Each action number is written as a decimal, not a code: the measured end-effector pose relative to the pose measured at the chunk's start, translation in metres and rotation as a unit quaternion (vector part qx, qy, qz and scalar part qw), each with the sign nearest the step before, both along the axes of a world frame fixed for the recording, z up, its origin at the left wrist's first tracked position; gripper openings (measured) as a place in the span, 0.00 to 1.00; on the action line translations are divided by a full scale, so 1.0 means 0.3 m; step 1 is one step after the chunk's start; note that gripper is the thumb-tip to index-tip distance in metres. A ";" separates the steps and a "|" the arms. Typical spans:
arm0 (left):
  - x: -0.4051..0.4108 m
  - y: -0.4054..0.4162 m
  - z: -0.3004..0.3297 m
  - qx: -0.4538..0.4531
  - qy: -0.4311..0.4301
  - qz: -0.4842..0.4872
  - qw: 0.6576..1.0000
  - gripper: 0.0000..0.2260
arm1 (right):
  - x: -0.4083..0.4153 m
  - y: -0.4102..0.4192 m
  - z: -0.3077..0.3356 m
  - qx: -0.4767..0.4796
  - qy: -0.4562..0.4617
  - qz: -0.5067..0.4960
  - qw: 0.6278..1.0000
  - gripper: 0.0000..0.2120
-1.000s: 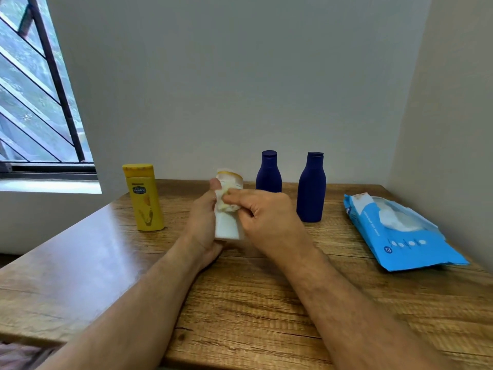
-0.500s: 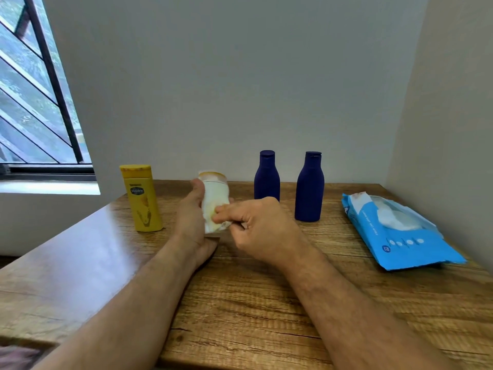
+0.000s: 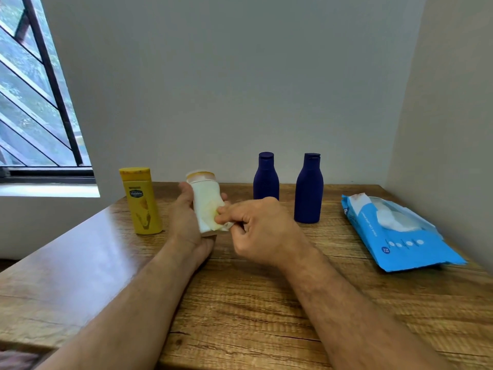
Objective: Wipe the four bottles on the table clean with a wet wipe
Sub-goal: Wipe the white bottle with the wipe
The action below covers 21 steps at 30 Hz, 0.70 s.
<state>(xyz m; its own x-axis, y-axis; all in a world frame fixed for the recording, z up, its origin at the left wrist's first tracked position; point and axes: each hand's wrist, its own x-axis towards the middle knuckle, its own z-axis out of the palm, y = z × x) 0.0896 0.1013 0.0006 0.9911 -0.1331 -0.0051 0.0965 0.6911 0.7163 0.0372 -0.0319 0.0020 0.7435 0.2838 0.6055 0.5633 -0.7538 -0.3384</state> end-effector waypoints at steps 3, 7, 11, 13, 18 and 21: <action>0.009 -0.001 -0.008 -0.010 0.010 0.011 1.000 0.27 | -0.006 0.000 0.001 -0.027 -0.028 0.013 0.999 0.16; 0.005 0.000 -0.015 -0.007 0.015 -0.018 1.000 0.32 | -0.001 0.017 0.000 -0.060 -0.049 0.011 0.997 0.18; -0.019 -0.022 -0.020 0.051 -0.071 -0.033 0.996 0.21 | 0.011 0.014 0.007 0.006 -0.056 -0.013 0.998 0.18; -0.035 -0.036 -0.017 0.077 -0.109 -0.032 0.991 0.18 | 0.014 0.003 0.010 0.042 -0.077 -0.032 0.996 0.18; -0.043 -0.032 -0.008 0.068 -0.100 -0.024 0.992 0.20 | 0.010 0.000 0.002 0.046 -0.065 -0.033 0.996 0.17; -0.013 -0.007 -0.006 -0.006 -0.043 -0.016 0.999 0.26 | 0.001 0.010 0.001 -0.004 -0.012 0.000 1.000 0.17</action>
